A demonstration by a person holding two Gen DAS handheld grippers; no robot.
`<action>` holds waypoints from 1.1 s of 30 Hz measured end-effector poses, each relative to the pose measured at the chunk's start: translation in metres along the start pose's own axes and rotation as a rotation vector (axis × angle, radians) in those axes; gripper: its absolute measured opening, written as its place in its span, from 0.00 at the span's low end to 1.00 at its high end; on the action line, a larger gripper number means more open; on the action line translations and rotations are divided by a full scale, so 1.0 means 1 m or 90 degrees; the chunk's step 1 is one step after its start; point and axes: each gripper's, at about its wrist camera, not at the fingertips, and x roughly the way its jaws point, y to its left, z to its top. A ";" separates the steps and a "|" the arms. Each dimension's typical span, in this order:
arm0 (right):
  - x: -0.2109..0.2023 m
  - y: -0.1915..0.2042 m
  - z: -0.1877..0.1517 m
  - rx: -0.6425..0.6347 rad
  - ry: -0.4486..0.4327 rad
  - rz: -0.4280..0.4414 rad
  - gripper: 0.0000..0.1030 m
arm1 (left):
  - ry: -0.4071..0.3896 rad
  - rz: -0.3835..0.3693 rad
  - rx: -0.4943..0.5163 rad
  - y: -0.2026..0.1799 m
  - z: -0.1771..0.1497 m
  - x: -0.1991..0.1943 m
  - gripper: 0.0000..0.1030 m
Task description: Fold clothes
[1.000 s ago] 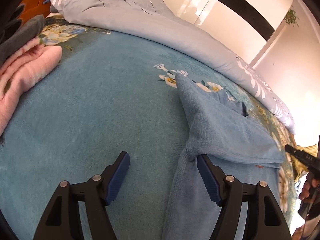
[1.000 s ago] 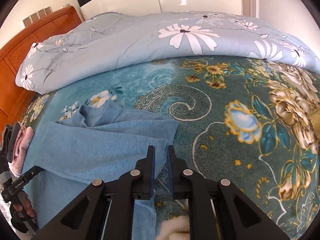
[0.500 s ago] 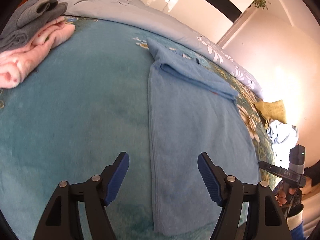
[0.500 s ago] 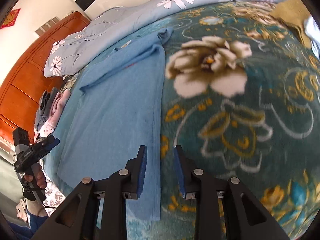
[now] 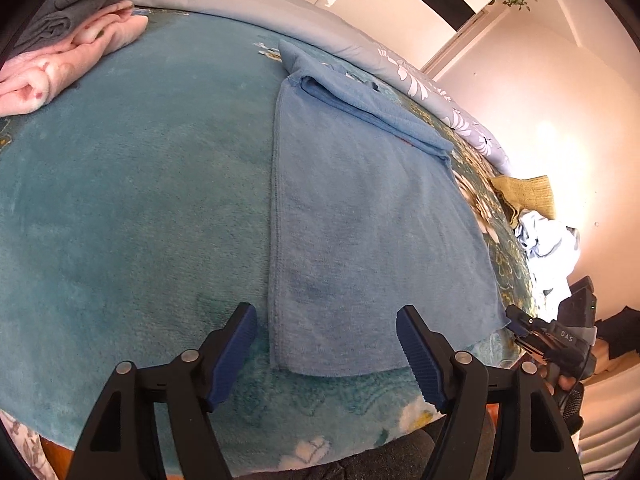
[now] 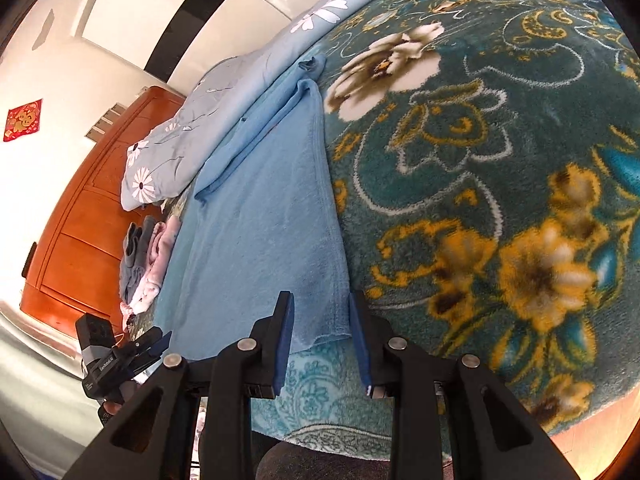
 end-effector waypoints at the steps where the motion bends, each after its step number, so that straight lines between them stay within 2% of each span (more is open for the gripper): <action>1: 0.001 0.001 -0.002 -0.005 0.004 0.006 0.28 | 0.004 -0.006 -0.004 0.000 -0.001 0.000 0.74; 7: 0.001 -0.002 -0.008 -0.019 0.016 0.046 0.28 | 0.012 -0.051 -0.046 0.009 -0.001 -0.001 0.74; 15: 0.009 -0.009 0.009 0.002 0.003 0.083 0.28 | 0.007 -0.129 -0.103 0.025 0.004 -0.001 0.77; 18: 0.010 -0.008 0.012 0.008 0.002 0.092 0.28 | 0.016 -0.157 -0.102 0.024 0.001 0.001 0.77; 21: 0.008 -0.007 0.010 -0.001 0.005 0.098 0.28 | 0.018 -0.164 -0.093 0.022 0.001 0.002 0.77; 28: 0.011 -0.014 0.018 0.019 0.008 0.125 0.28 | -0.008 -0.225 -0.146 0.039 0.003 -0.003 0.77; 33: 0.014 -0.010 0.017 0.013 0.015 0.136 0.28 | -0.003 -0.249 -0.142 0.036 0.006 0.001 0.77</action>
